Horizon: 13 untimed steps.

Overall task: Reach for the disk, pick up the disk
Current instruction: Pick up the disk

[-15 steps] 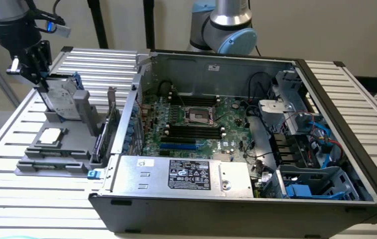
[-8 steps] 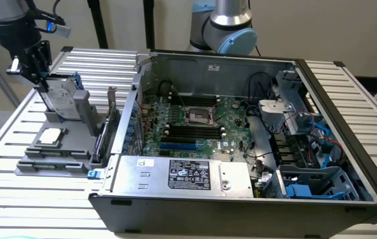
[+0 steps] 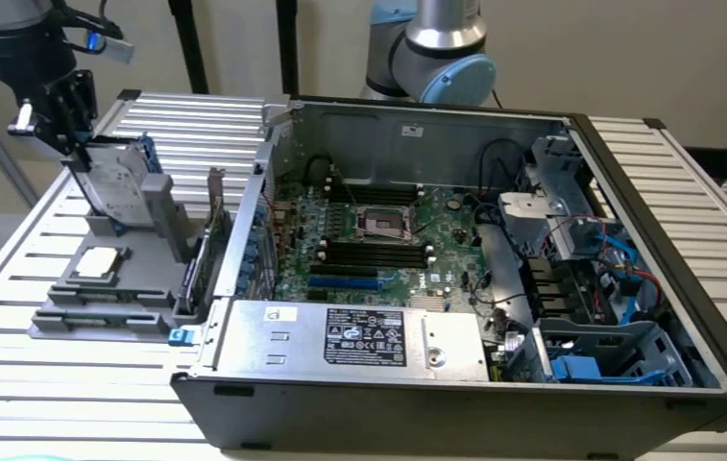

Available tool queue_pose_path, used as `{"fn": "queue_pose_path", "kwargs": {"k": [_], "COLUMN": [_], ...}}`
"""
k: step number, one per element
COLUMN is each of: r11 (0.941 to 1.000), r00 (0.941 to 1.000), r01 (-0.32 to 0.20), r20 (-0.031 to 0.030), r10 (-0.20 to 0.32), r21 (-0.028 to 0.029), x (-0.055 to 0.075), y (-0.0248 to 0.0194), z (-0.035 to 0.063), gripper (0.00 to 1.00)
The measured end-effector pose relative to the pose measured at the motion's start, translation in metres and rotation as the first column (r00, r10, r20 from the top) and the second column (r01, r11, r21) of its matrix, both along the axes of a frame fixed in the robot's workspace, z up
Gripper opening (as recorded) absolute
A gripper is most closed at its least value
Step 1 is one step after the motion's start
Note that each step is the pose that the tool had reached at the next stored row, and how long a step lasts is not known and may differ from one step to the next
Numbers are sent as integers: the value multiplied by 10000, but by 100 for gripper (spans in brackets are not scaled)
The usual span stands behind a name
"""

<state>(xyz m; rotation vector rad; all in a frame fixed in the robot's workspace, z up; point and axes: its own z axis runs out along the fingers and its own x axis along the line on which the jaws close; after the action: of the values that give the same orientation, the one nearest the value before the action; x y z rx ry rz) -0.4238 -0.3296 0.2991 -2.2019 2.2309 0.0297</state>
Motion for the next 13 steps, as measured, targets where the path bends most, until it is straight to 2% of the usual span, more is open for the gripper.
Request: {"fn": "queue_pose_path", "kwargs": {"k": [13], "r11": [10000], "r00": [10000], "r01": [1], "r20": [2], "r10": [-1], "r21": [0], "x": [61], "y": [0], "z": [579], "gripper": [33]}}
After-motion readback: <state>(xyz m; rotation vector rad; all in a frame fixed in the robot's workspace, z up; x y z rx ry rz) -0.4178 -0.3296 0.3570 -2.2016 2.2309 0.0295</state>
